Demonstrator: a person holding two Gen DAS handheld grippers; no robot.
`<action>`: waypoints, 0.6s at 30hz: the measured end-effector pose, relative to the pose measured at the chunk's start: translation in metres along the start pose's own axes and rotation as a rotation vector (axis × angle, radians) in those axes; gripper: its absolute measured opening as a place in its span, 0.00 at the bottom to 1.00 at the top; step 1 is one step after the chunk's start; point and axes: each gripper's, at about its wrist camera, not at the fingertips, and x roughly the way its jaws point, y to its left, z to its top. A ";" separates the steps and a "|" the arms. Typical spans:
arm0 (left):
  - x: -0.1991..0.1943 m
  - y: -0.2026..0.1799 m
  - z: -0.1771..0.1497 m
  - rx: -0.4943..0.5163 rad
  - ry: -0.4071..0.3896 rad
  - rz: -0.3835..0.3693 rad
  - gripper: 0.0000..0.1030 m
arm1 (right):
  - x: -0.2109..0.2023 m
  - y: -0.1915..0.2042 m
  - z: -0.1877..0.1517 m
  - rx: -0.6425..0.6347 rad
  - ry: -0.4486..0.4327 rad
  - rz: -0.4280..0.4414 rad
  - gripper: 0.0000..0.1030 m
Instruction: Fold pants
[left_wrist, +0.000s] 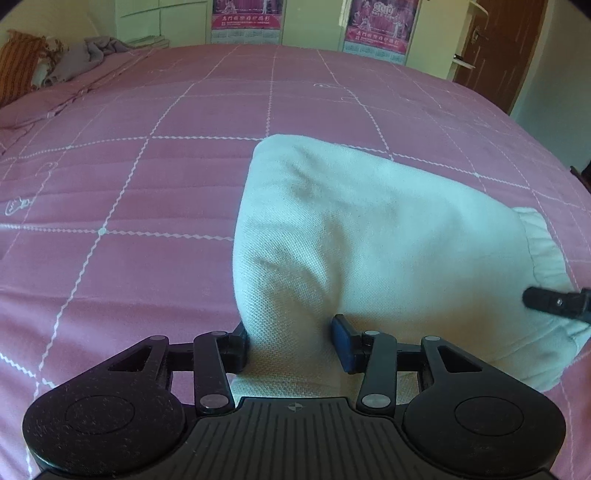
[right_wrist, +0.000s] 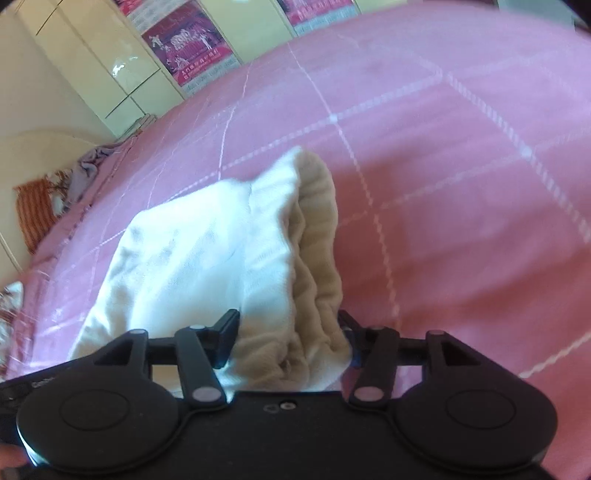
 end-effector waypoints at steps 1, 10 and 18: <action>-0.003 -0.001 -0.001 0.013 -0.005 0.010 0.43 | -0.006 0.006 0.002 -0.020 -0.023 -0.028 0.56; -0.053 -0.008 -0.002 0.017 -0.134 0.073 0.43 | -0.061 0.065 0.003 -0.236 -0.177 -0.012 0.34; -0.026 -0.023 -0.018 0.108 -0.032 0.098 0.43 | -0.042 0.075 -0.026 -0.288 -0.054 -0.027 0.26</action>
